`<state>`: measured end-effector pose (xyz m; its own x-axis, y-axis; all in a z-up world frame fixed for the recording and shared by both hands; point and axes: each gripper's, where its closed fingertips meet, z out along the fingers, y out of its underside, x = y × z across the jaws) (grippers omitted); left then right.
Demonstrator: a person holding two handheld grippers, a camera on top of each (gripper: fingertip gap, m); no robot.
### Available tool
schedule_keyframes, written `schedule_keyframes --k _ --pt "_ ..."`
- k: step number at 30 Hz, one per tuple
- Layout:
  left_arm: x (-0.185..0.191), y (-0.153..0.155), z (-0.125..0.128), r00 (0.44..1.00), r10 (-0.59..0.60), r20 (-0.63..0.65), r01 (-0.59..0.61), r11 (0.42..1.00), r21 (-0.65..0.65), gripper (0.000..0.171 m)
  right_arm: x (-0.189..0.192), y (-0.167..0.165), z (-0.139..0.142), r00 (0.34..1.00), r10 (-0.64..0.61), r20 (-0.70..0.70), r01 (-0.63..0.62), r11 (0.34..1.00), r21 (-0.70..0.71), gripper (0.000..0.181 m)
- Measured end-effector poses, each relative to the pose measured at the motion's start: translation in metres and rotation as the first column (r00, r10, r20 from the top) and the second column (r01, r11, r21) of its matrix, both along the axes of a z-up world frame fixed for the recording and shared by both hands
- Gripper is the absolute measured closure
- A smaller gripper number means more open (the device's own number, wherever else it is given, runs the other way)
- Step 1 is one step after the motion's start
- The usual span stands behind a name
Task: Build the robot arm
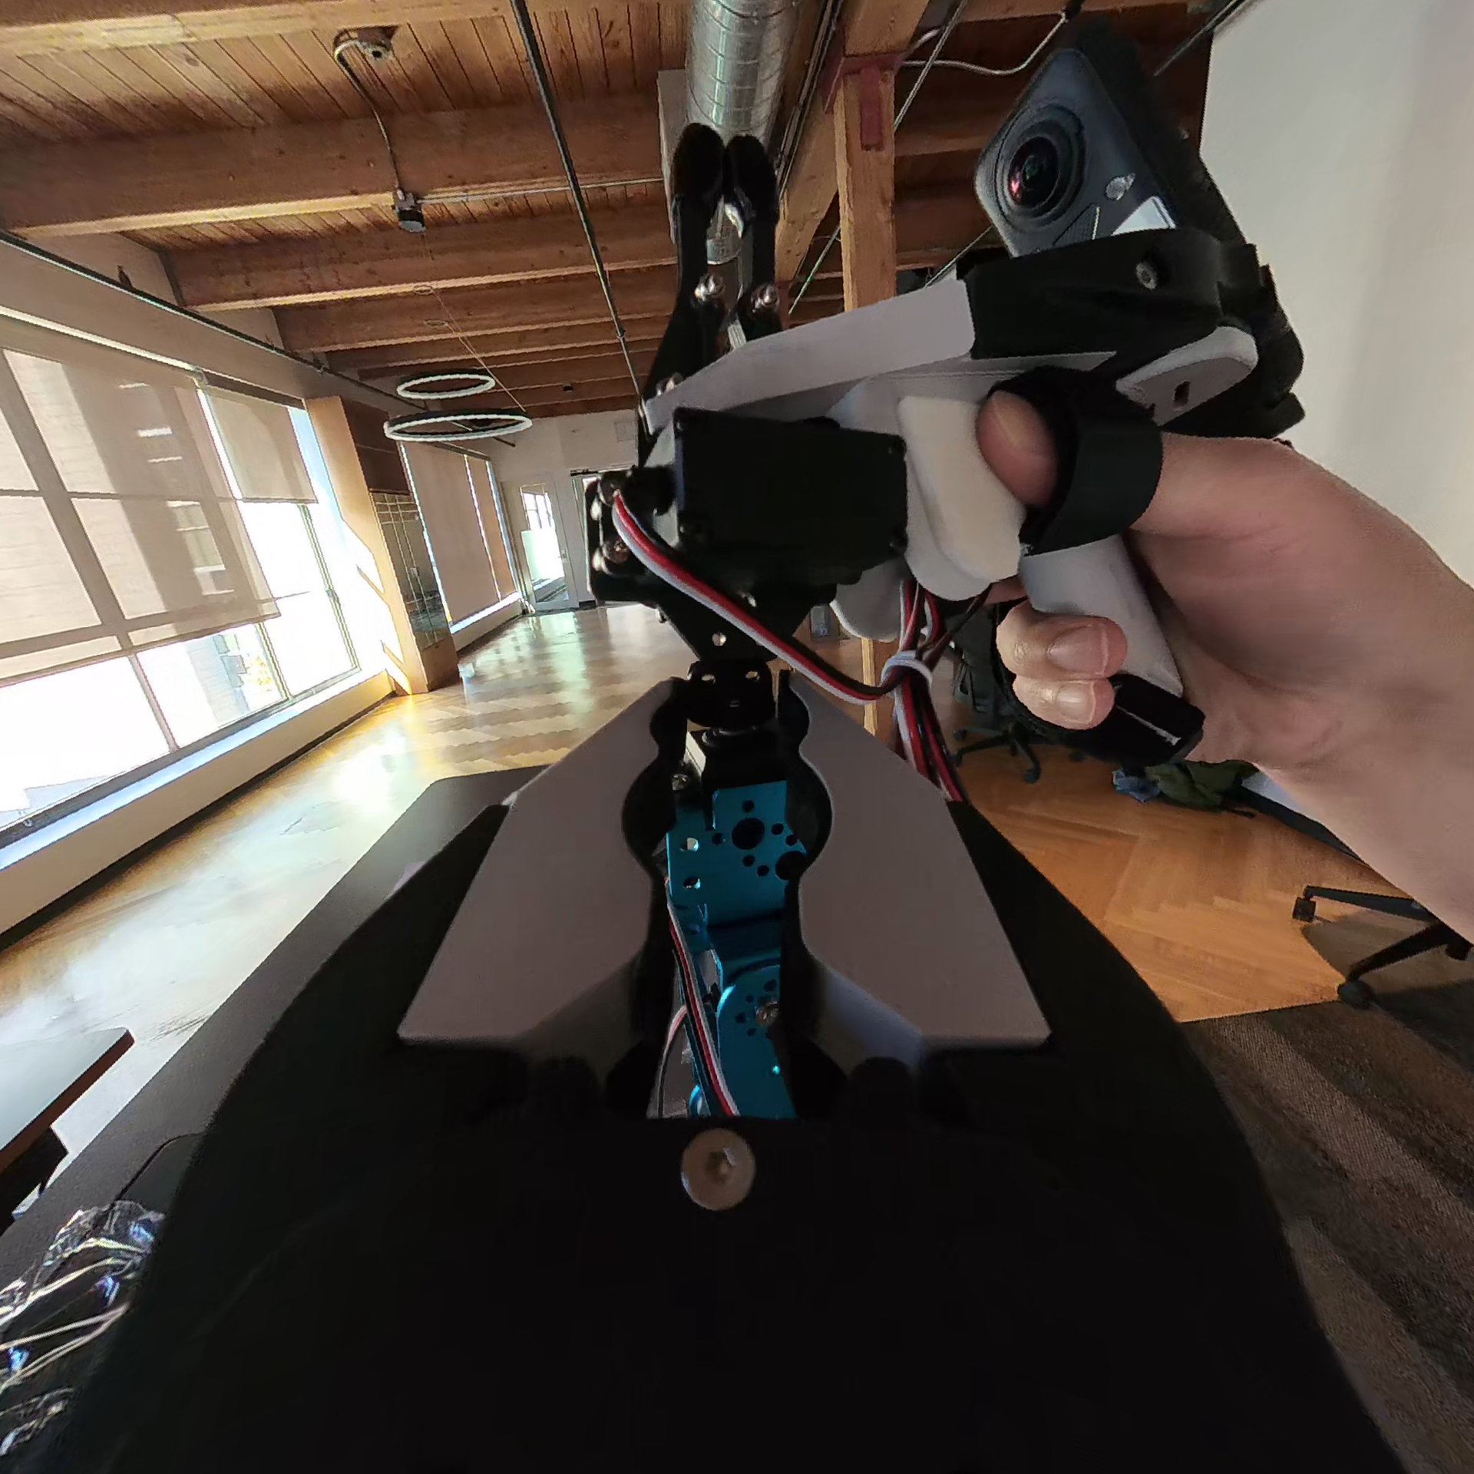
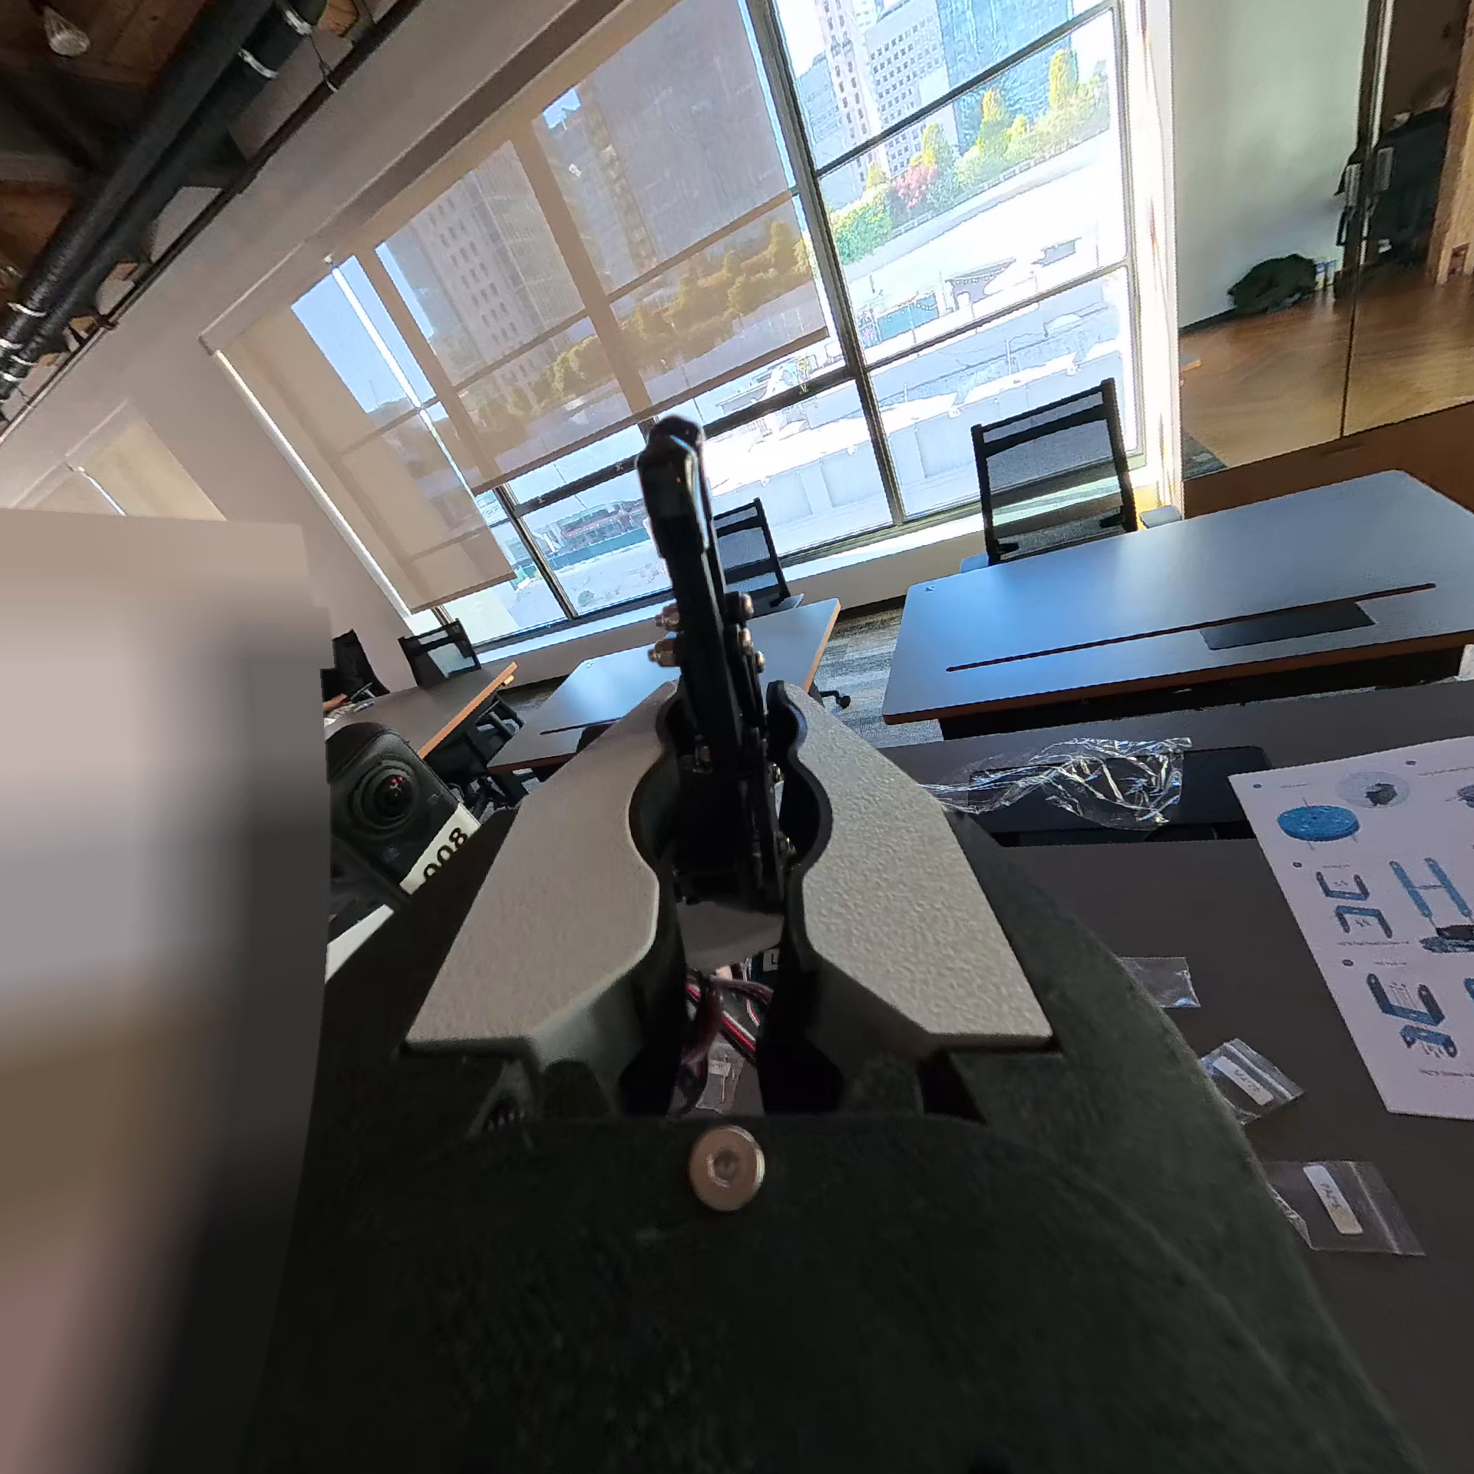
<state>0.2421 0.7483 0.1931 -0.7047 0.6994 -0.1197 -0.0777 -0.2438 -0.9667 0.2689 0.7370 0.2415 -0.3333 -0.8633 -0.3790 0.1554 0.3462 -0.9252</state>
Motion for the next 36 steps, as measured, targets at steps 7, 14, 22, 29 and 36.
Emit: schedule_keyframes --k 7,14,22,29,36 --pt "-0.007 -0.003 -0.002 0.997 0.054 0.051 -0.051 0.997 -0.059 0.145 -0.004 -0.006 -0.003 0.994 -0.083 -0.068 0.077 0.994 -0.079 0.165" --pt "-0.005 -0.004 0.0 0.998 0.054 0.018 -0.053 0.997 -0.055 0.151 -0.009 -0.008 -0.003 0.982 -0.158 -0.104 0.134 0.97 -0.202 0.165" --pt "-0.003 -0.005 0.001 0.999 0.035 0.003 -0.035 0.998 -0.043 0.151 -0.005 -0.003 0.0 0.98 -0.156 -0.121 0.109 0.939 -0.326 0.165" --pt "-0.002 -0.005 0.001 1.0 0.029 -0.006 -0.029 0.999 -0.029 0.151 0.002 -0.001 0.0 0.976 -0.131 -0.173 0.075 0.953 -0.294 0.164" --pt "-0.003 -0.003 0.0 1.0 -0.002 -0.006 0.002 1.0 -0.011 0.151 0.0 0.0 0.001 0.987 -0.088 -0.131 0.052 0.965 -0.257 0.164"
